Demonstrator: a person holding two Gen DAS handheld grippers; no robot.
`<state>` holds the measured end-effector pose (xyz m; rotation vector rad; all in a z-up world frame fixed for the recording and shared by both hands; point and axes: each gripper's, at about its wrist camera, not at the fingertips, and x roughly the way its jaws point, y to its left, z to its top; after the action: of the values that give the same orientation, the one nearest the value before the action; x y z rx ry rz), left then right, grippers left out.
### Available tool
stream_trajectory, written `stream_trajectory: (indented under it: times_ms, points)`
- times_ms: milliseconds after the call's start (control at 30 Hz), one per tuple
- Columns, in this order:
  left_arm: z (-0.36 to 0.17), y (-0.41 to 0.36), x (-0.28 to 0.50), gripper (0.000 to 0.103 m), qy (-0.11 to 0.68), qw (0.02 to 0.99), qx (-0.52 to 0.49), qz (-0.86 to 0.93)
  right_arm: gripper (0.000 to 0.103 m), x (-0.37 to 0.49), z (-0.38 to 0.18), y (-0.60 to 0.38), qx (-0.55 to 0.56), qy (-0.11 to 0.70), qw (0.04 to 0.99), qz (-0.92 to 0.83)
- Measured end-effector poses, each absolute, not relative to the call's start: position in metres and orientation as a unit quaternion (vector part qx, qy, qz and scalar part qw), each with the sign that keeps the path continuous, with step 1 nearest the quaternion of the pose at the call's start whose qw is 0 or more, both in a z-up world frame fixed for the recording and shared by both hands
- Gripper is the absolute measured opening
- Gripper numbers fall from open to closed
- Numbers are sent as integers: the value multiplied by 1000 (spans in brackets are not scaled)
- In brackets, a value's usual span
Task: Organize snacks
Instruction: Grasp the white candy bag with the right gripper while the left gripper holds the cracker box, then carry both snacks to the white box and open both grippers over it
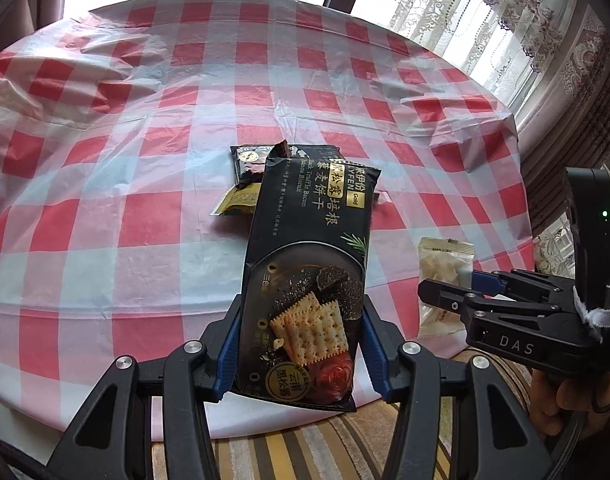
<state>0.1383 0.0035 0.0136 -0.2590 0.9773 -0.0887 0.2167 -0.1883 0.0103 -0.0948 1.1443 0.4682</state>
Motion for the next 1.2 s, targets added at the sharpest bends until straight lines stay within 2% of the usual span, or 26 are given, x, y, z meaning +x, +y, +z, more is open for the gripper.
stream_trajectory:
  times_ms: [700,1200]
  points:
    - [21,-143,176,53,489,859,-34,-151,46,214,6,-361,45,524,845,102]
    - [6,-306,188,53,520,797,70,-301,46,184,-36,-503,102,543,833,-26]
